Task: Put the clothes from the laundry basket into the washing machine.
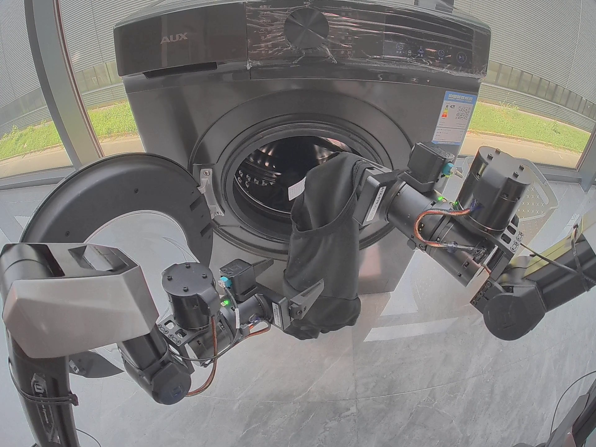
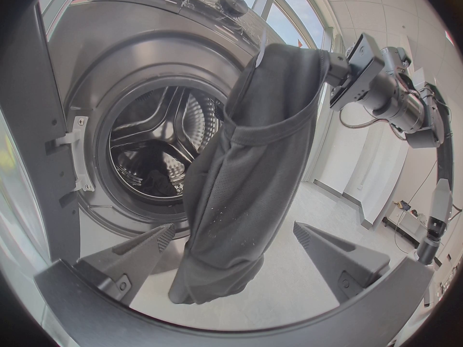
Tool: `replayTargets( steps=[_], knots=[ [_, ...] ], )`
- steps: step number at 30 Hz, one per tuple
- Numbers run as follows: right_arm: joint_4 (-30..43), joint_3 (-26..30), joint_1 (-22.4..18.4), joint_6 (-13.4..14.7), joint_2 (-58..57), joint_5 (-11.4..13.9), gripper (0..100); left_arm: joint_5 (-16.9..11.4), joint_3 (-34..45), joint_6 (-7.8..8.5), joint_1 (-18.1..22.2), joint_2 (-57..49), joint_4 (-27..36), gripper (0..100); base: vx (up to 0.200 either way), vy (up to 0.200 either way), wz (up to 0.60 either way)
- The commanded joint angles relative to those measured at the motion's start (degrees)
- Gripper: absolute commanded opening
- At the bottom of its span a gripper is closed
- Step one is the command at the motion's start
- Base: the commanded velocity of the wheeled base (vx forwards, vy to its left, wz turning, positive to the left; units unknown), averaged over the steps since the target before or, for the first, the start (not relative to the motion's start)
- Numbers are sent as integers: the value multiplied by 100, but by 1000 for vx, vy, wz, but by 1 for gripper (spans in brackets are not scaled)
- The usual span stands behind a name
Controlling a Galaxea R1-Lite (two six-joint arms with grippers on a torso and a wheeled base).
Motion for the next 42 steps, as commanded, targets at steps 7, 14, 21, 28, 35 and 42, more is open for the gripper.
replayTargets(
  steps=[7, 14, 21, 28, 35, 42],
  knots=[
    [-64, 82, 268, 21, -35, -4, 0, 51, -597, 108, 57, 761, -23, 100, 0, 0, 0],
    [-90, 310, 488, 73, -194, -4, 0, 314, -1001, 143, 84, 1104, -14, 100, 0, 0, 0],
    [-46, 390, 593, 126, -378, -13, 0, 358, -1352, 143, 154, 1394, -14, 100, 0, 0, 0],
    [-81, 442, 532, 126, -387, -13, 0, 358, -1423, 143, 171, 1438, -23, 100, 0, 0, 0],
    [-37, 275, 189, 117, -273, -4, 0, 341, -1335, 81, 128, 1069, -41, 0, 0, 0, 0],
    [-108, -15, -356, 126, 307, 14, 0, 235, -412, 46, -4, -13, -32, 0, 0, 0, 0]
  ],
)
